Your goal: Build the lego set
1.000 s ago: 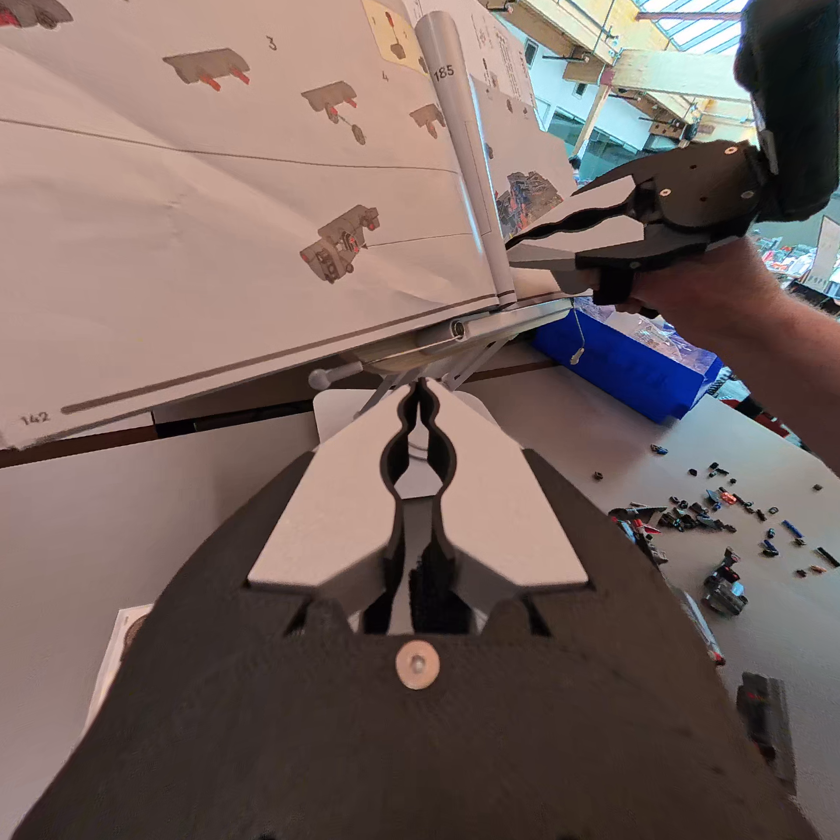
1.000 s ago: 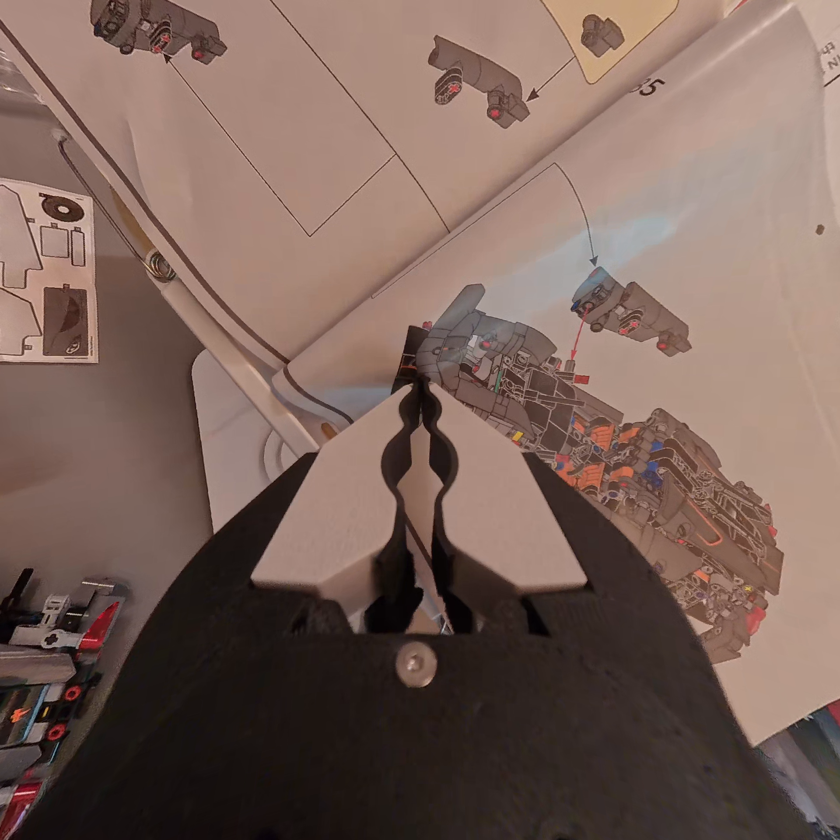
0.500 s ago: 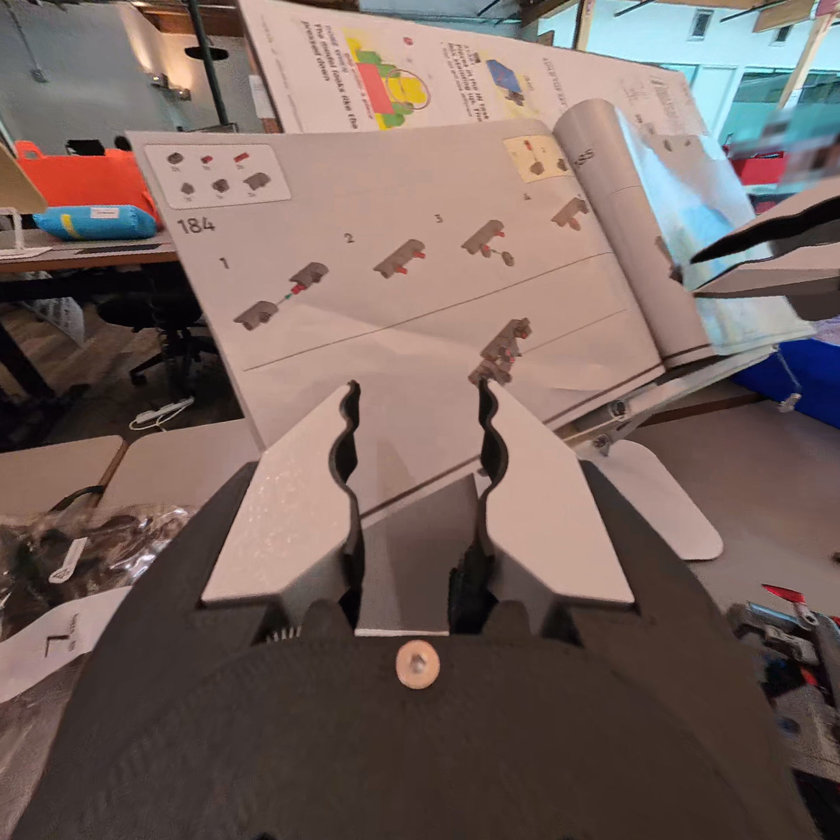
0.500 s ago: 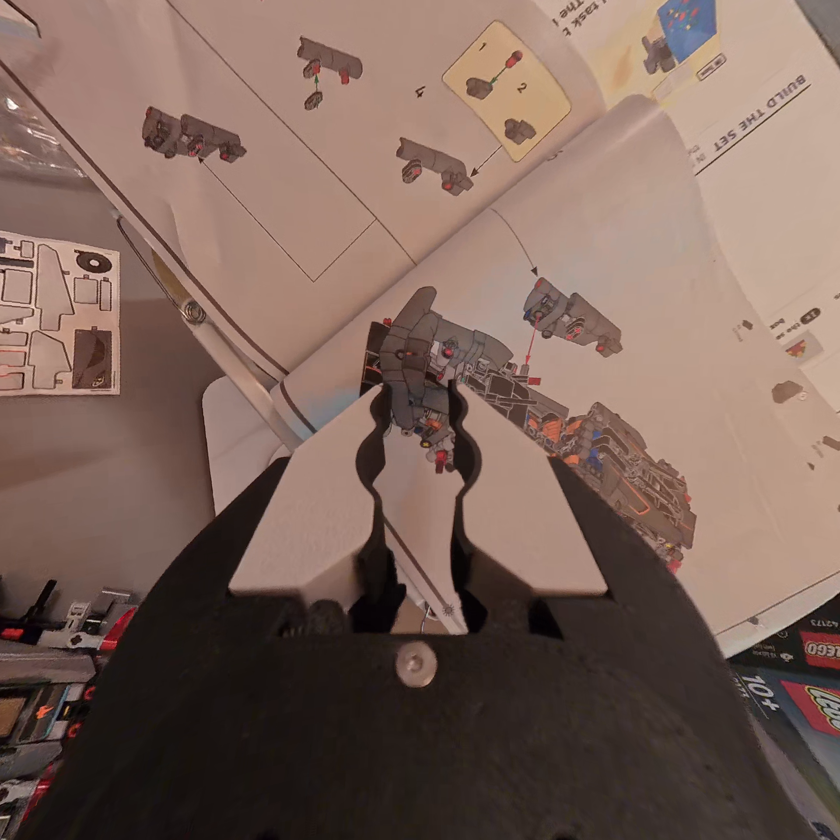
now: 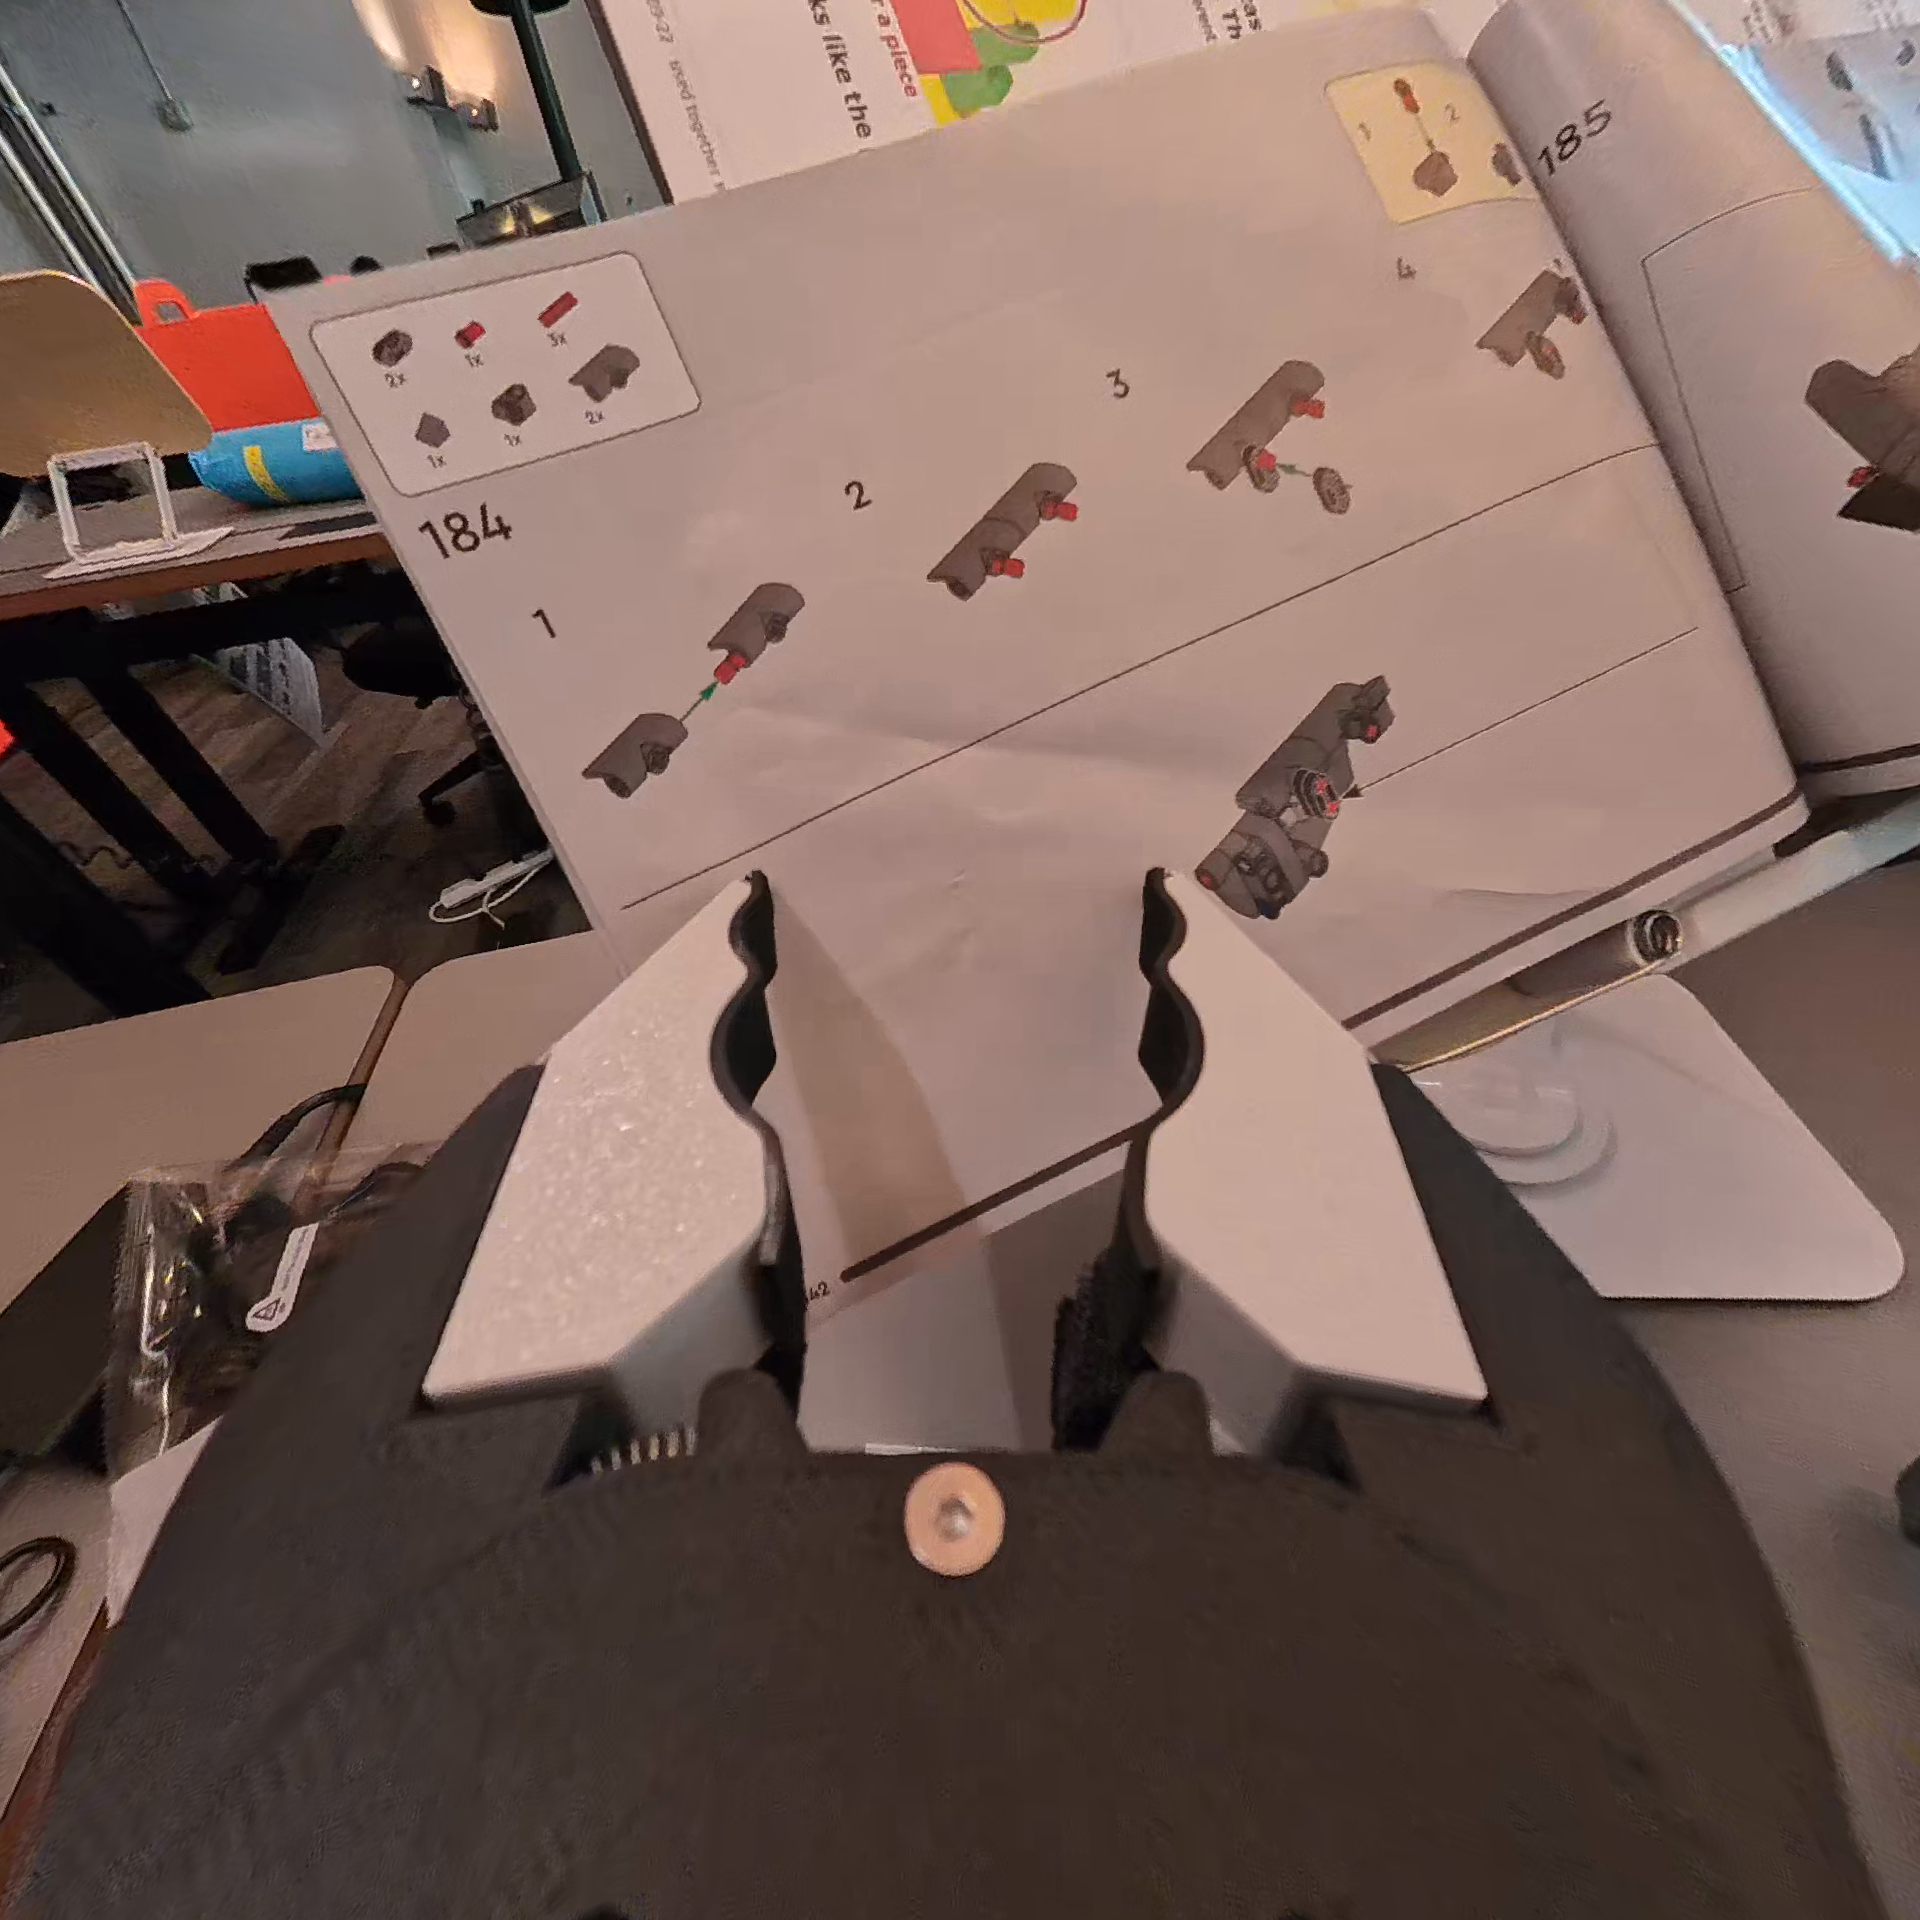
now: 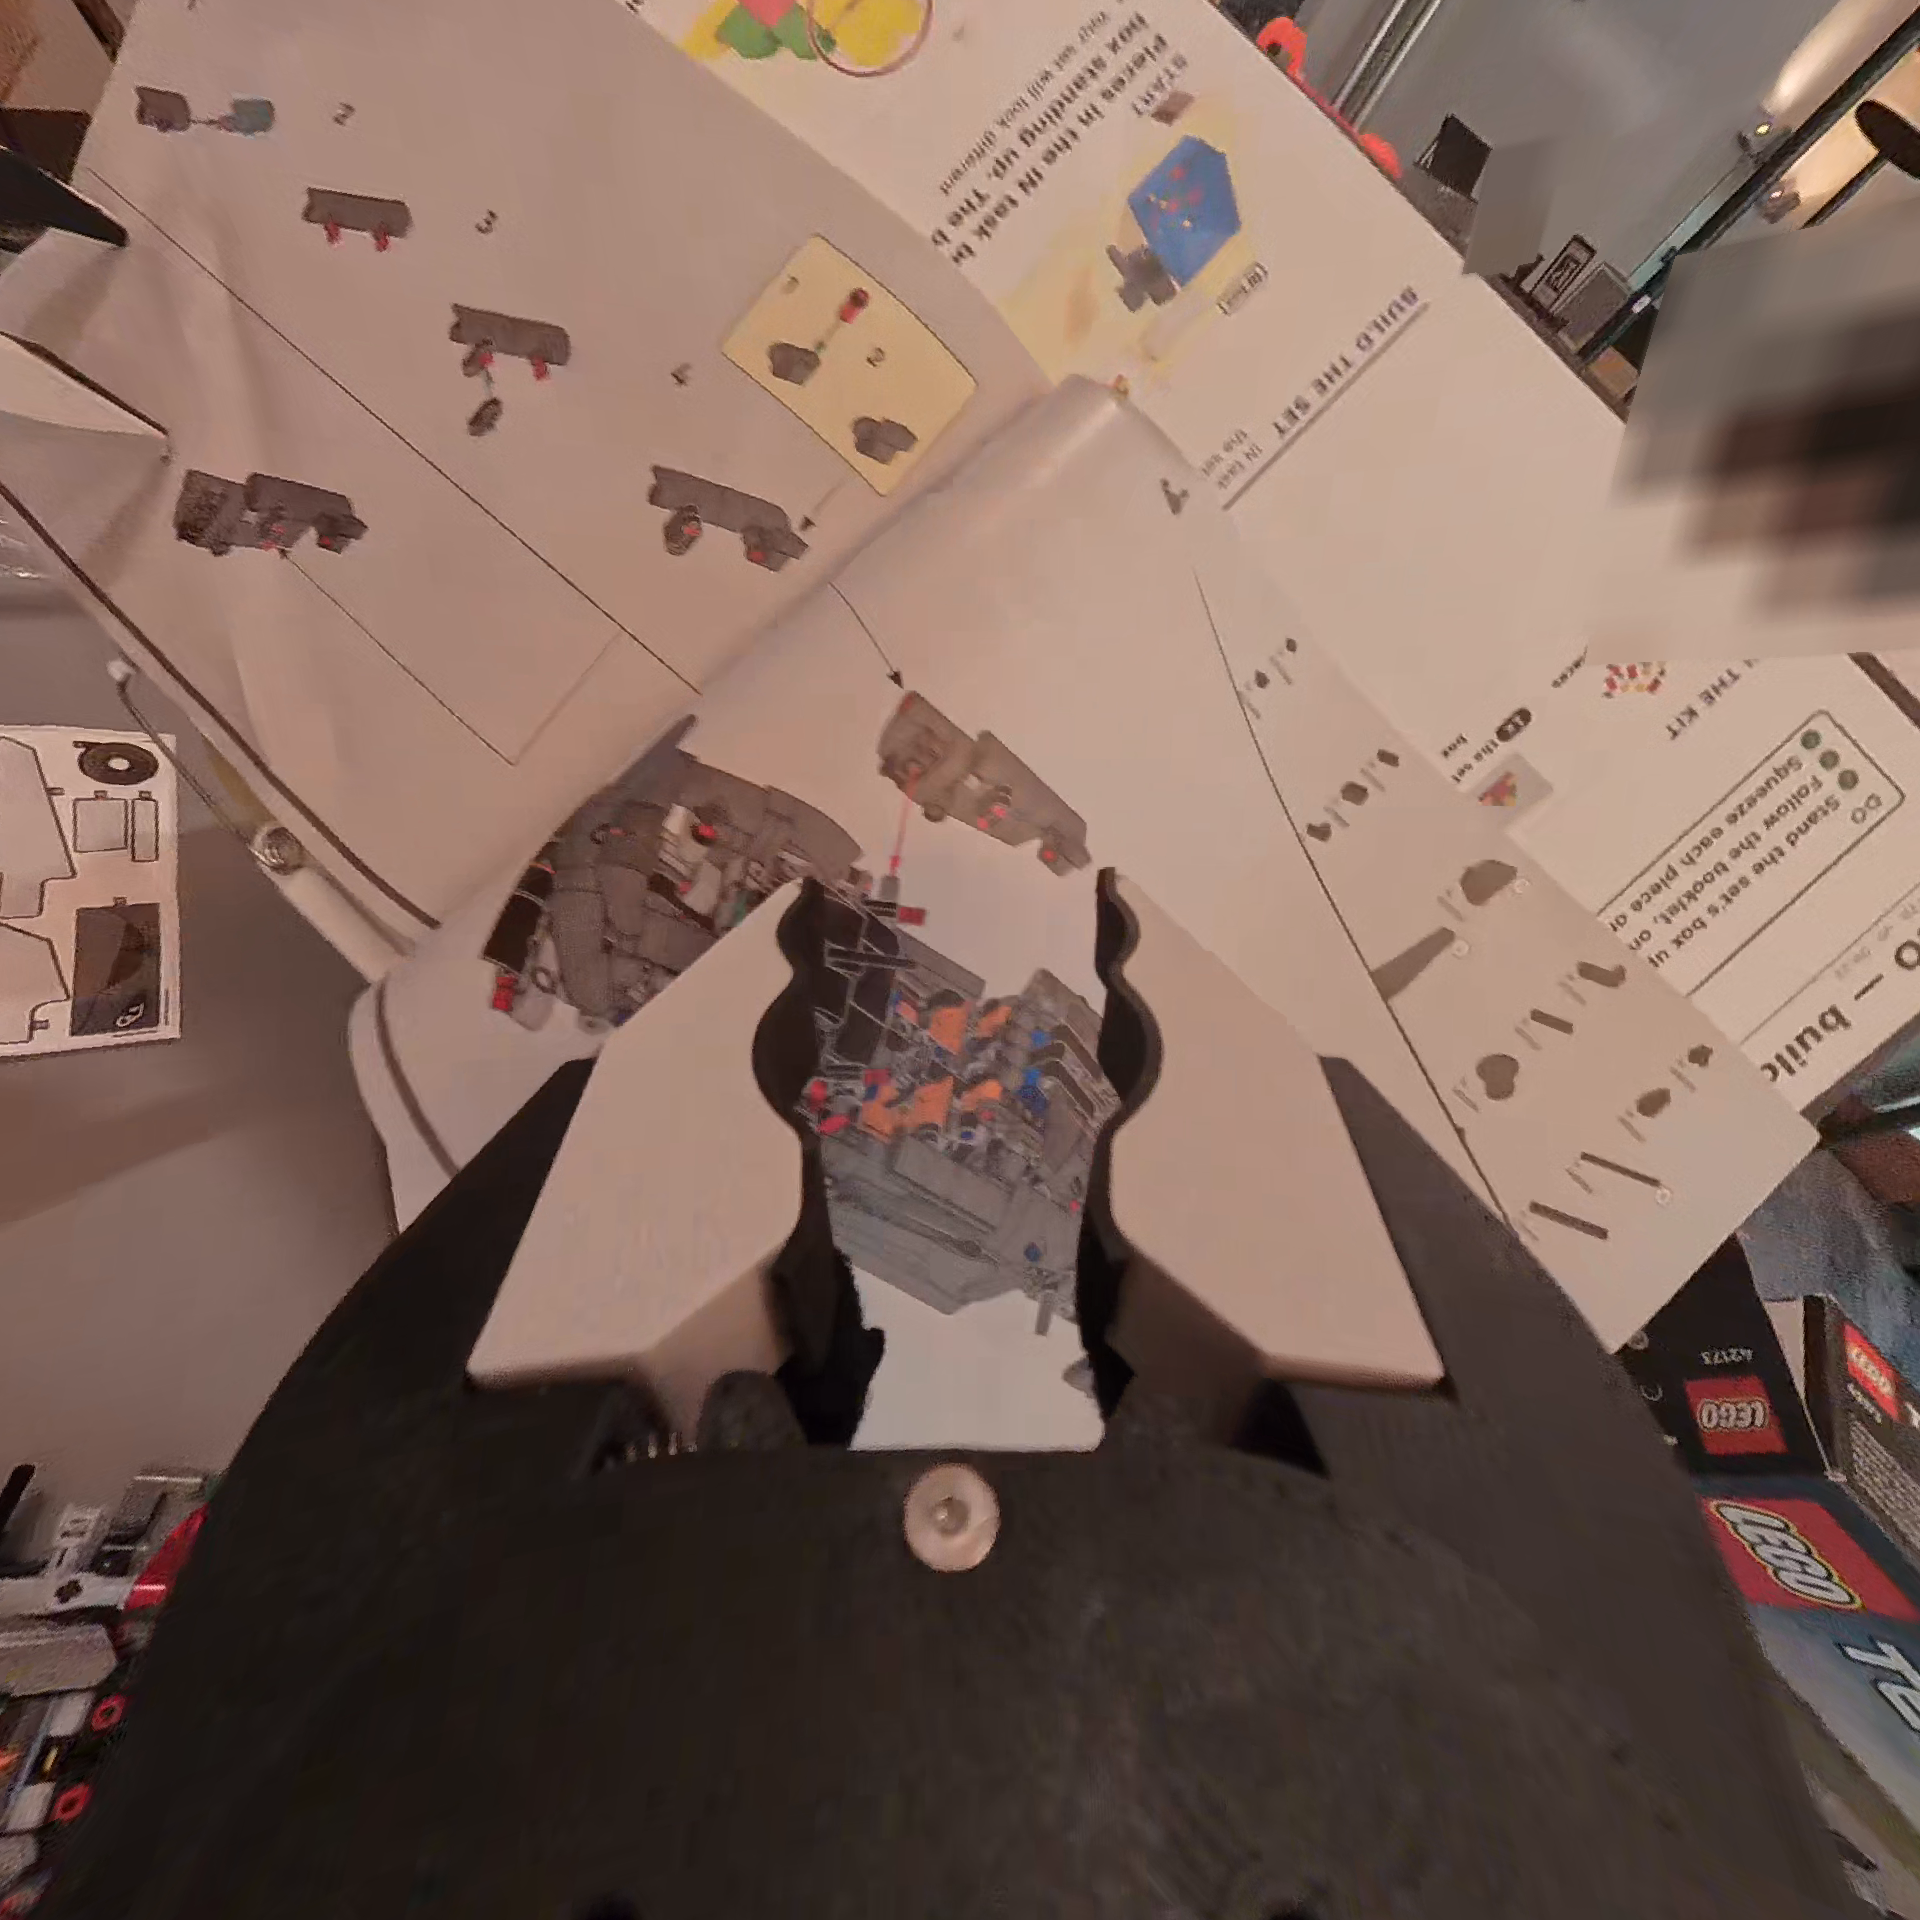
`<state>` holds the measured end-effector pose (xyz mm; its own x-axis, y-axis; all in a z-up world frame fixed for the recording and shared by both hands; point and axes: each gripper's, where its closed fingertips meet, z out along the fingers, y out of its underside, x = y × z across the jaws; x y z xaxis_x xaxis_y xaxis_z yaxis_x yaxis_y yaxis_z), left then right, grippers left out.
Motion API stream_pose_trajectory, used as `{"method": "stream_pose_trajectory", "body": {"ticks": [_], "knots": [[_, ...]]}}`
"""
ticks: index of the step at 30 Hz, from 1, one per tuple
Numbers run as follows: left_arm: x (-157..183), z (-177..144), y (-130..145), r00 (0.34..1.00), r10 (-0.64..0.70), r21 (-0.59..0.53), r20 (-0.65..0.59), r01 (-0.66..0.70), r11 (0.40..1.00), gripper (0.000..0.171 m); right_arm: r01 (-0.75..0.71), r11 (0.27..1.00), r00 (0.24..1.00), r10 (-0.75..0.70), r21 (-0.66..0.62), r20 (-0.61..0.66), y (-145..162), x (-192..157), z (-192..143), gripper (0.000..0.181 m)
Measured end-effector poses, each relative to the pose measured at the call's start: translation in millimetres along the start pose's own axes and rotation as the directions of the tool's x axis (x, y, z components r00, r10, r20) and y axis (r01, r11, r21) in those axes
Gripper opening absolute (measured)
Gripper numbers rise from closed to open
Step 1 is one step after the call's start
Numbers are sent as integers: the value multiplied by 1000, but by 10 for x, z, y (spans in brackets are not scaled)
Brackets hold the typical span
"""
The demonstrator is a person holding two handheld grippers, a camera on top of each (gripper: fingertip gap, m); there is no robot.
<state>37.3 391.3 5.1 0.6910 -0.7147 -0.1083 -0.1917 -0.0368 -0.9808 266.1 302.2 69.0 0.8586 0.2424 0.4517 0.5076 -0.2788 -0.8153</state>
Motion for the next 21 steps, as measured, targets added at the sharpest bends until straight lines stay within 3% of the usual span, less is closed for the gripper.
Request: {"method": "stream_pose_trajectory", "body": {"ticks": [2, 7, 14, 21], "knots": [[-2, 14, 11, 1000, 0, -6, 1, 0, 1000, 70, -14, 999, 1000, 14, -29, -7, 126, 139, 26, 58], [-38, 26, 25, 1000, 2, -16, 24, -1, 1000, 72, -6, 994, 1000, 5, -105, -5, 422, 330, 155, 56], [-41, 59, 34, 1000, -14, -38, 25, 15, 999, 73, 3, 991, 999, 3, -134, 43, 519, 366, 176, 51], [77, 91, 41, 999, -35, -44, -11, 34, 998, 52, 15, 992, 997, -6, -125, 71, 538, 356, 177, 48]]}}
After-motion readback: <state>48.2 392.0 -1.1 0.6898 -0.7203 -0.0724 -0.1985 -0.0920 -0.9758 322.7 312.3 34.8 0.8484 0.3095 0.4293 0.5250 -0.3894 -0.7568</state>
